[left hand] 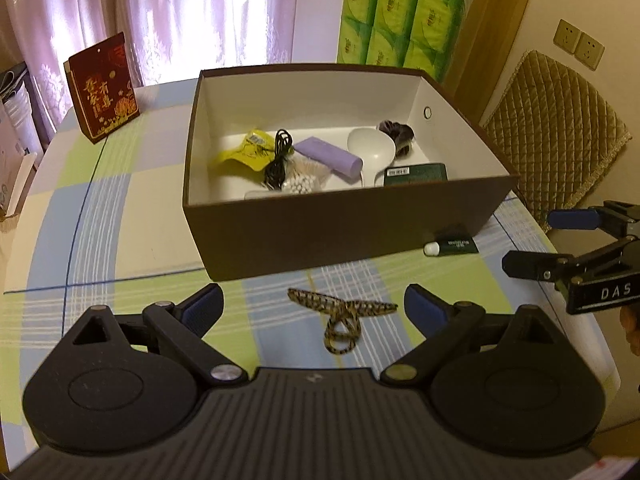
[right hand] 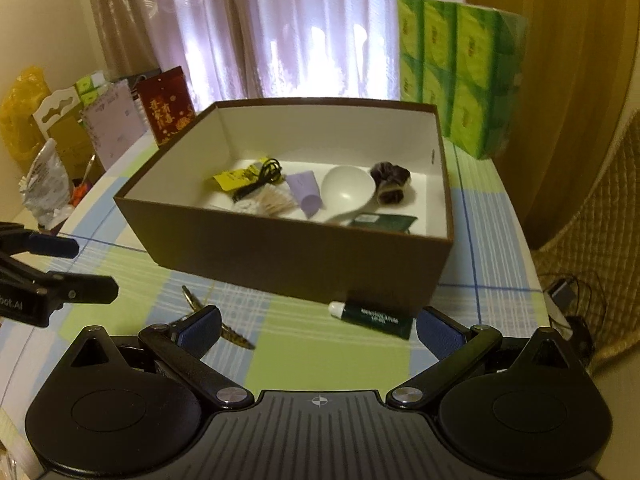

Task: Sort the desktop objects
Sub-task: 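Pull both tools back from the box toward the hair clip and lip gel, then grasp the leopard hair clip with the left tool while the right tool grasps the green lip gel, then carry the hair clip and lip gel over the box with both tools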

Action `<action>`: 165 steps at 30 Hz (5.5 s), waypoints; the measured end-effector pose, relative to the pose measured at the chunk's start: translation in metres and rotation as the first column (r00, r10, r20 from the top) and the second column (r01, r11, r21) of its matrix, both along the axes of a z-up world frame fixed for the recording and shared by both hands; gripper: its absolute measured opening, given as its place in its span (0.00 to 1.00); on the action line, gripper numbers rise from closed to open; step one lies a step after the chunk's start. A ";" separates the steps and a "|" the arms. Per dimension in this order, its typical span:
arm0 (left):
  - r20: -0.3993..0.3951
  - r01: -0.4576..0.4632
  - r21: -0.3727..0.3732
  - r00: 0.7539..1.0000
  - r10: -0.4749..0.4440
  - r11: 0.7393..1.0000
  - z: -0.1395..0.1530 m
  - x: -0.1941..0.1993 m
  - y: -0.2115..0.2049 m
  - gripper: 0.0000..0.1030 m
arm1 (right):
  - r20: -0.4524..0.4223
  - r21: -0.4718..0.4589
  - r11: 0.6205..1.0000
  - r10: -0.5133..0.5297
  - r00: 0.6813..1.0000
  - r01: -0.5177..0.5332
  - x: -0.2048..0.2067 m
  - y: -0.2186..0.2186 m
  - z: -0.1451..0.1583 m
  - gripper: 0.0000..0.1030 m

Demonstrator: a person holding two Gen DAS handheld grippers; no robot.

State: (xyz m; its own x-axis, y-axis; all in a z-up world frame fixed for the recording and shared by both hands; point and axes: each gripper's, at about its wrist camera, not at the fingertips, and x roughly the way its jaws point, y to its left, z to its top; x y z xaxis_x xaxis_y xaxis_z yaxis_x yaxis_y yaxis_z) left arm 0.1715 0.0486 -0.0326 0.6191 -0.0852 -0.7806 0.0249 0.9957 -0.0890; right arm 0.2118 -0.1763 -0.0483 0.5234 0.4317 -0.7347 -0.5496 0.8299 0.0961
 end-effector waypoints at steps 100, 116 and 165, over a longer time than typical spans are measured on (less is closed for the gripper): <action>-0.061 -0.208 0.105 0.975 0.216 0.972 -0.105 0.004 0.051 0.25 | -0.009 -0.091 0.992 -0.084 0.996 0.082 0.013 0.009 -0.111 0.79; -0.079 -0.100 0.093 0.991 0.107 0.991 -0.097 -0.020 0.015 0.25 | -0.062 -0.060 0.997 -0.059 0.996 0.055 -0.007 0.000 -0.101 0.79; 0.068 -0.021 0.055 0.998 0.018 0.998 -0.013 -0.041 -0.007 0.25 | 0.011 0.033 0.993 0.111 0.994 -0.111 -0.030 0.000 -0.042 0.79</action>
